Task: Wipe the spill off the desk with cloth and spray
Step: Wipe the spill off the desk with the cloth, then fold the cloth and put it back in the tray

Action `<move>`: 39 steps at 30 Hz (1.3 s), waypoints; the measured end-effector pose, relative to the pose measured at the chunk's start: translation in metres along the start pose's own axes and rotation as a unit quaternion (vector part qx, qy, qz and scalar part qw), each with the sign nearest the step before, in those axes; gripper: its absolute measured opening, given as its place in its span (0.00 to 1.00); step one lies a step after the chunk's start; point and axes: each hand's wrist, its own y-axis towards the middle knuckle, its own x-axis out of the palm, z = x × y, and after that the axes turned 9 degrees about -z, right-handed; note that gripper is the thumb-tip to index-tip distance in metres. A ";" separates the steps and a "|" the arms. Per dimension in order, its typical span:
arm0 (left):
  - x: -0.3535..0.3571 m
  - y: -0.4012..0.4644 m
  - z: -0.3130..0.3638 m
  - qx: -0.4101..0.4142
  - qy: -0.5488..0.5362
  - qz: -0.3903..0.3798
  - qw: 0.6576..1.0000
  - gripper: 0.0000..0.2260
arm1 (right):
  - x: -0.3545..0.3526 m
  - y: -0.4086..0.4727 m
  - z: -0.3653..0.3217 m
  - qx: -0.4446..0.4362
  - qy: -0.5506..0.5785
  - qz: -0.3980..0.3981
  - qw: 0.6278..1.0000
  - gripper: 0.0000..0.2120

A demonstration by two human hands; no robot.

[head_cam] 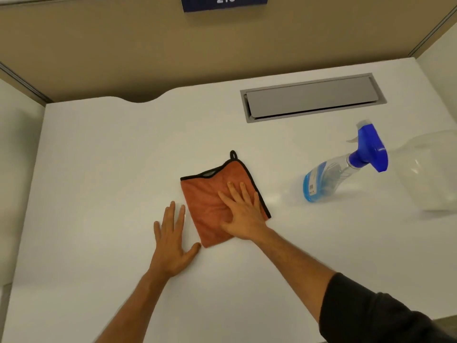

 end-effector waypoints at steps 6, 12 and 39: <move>-0.011 -0.007 0.032 0.075 0.015 -0.002 0.997 0.38 | -0.029 -0.055 0.045 -0.011 -0.033 0.008 0.999 0.34; -0.011 0.008 0.051 0.036 0.060 -0.015 0.997 0.15 | -0.021 -0.055 0.052 -0.009 -0.060 0.055 0.997 0.22; -0.175 -0.013 0.204 0.106 -0.567 -0.080 0.813 0.39 | -0.197 -0.191 0.011 -0.049 0.691 -0.040 0.720 0.31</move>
